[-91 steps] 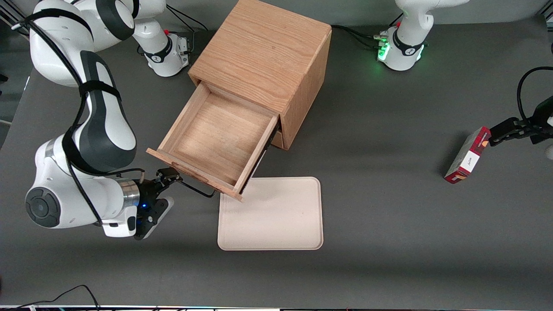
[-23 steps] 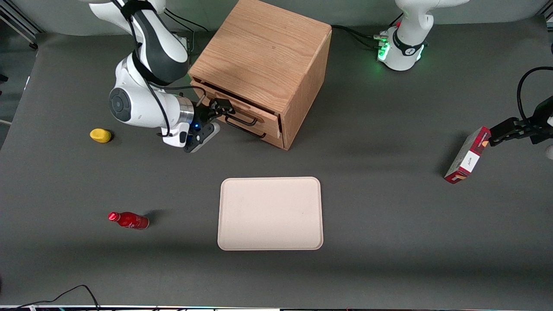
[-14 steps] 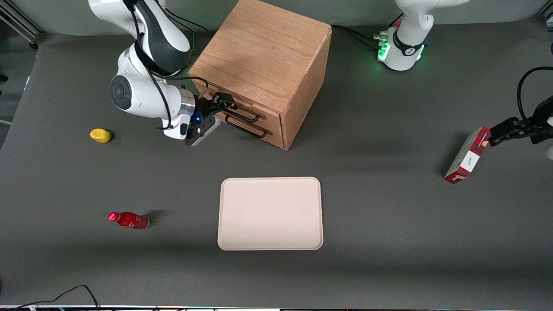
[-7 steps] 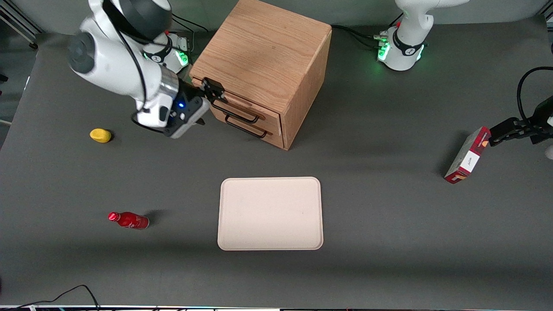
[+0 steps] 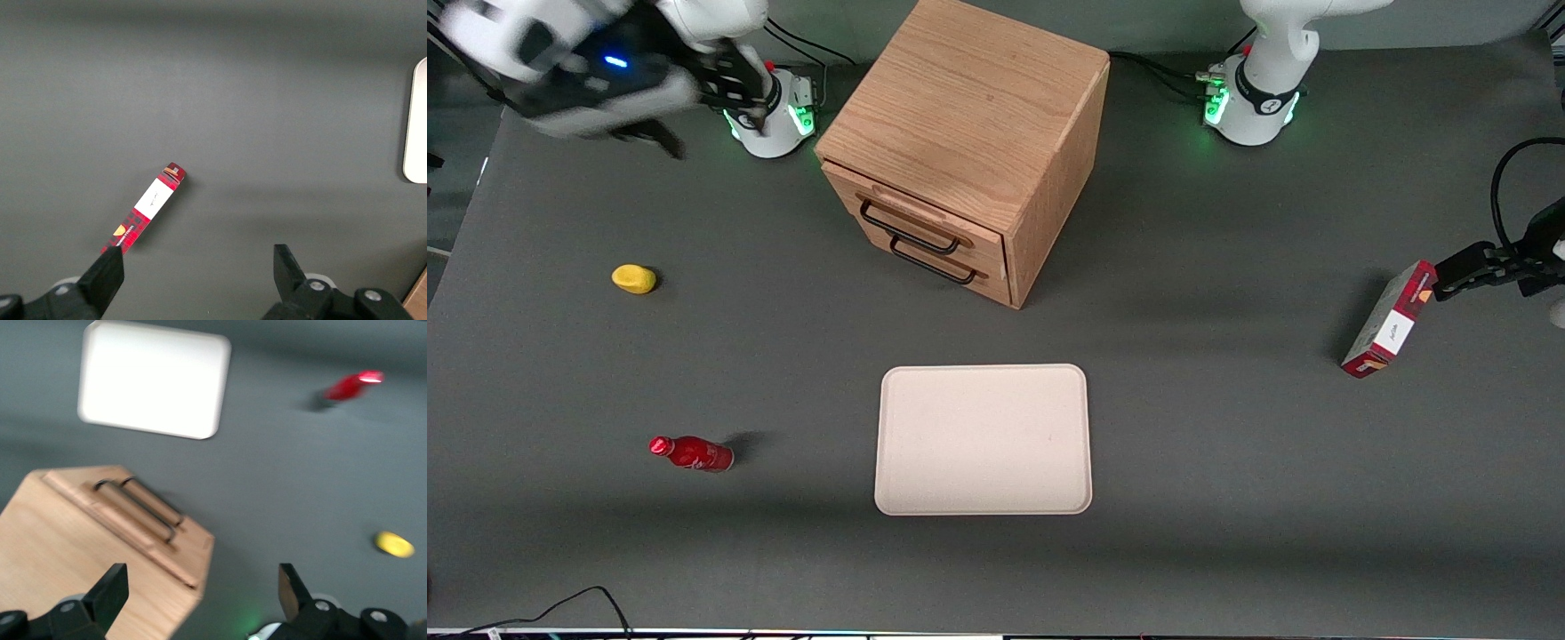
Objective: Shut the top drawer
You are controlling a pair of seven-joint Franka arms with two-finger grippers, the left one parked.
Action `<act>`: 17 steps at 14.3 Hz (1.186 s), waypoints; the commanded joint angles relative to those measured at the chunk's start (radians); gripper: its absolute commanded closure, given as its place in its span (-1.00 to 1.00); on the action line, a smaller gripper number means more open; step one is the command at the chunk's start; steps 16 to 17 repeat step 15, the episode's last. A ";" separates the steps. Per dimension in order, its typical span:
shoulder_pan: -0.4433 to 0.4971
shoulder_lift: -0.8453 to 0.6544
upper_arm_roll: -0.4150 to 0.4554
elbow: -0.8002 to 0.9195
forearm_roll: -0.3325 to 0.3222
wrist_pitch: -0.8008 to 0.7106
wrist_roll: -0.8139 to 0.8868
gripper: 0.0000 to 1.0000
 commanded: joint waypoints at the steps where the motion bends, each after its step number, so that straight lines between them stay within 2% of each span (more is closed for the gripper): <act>1: 0.000 -0.019 -0.176 0.030 -0.029 -0.050 0.007 -1.00; 4: 0.002 -0.049 -0.268 -0.117 -0.029 -0.026 0.005 -1.00; 9: 0.002 -0.209 -0.287 -0.508 -0.029 0.285 0.002 -1.00; 17: 0.002 -0.175 -0.285 -0.467 -0.044 0.286 0.004 -1.00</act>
